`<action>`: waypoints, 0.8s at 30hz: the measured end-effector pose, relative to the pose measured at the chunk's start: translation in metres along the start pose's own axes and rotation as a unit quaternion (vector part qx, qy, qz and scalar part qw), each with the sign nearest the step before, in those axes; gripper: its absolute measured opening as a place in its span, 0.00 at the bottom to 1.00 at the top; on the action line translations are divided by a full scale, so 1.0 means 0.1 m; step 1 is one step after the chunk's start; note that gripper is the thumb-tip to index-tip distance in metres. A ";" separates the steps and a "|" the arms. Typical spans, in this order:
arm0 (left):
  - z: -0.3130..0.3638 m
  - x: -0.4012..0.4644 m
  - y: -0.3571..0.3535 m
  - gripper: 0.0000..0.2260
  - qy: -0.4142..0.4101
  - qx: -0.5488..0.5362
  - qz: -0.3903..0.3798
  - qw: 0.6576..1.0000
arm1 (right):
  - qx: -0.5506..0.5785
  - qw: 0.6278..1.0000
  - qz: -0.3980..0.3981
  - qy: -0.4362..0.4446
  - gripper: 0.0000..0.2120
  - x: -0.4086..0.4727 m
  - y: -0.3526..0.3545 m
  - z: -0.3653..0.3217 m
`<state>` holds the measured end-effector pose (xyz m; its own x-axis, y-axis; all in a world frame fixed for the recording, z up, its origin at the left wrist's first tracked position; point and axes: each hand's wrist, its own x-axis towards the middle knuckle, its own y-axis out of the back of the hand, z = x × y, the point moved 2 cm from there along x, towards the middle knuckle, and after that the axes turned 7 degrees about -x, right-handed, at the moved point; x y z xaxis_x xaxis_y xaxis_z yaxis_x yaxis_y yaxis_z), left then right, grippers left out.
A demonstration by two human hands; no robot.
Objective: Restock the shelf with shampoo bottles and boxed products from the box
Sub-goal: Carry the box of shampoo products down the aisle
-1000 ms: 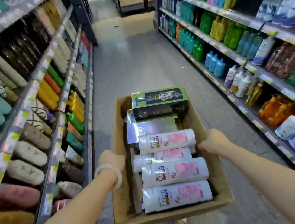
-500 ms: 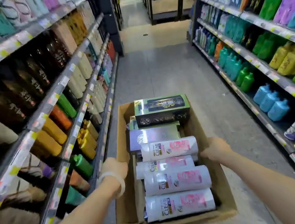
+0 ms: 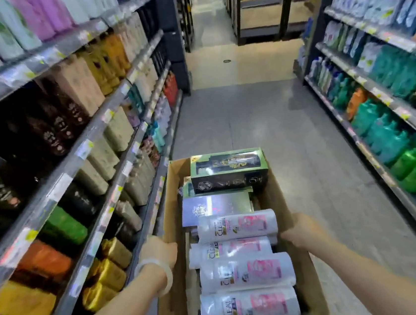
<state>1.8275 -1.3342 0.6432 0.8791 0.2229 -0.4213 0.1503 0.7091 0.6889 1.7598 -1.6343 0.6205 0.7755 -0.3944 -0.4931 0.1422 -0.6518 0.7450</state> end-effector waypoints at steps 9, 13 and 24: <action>1.17 1.88 -0.12 0.09 0.015 -0.009 0.015 1.000 | -0.014 0.999 -0.005 0.028 0.04 1.98 0.58 -1.08; 1.65 2.82 -0.15 0.10 0.017 -0.014 0.010 1.000 | 0.018 1.000 0.000 0.016 0.02 2.82 0.67 -1.55; 2.58 5.18 -0.37 0.13 0.047 0.020 0.023 0.998 | 0.008 0.999 -0.030 -0.009 0.06 5.23 0.61 -2.62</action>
<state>2.3940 -1.4177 0.5517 0.8396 0.3171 -0.4411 0.1311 0.6697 0.7310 2.3354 -1.7107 0.5256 0.7539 -0.3658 -0.5457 0.1785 -0.6853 0.7060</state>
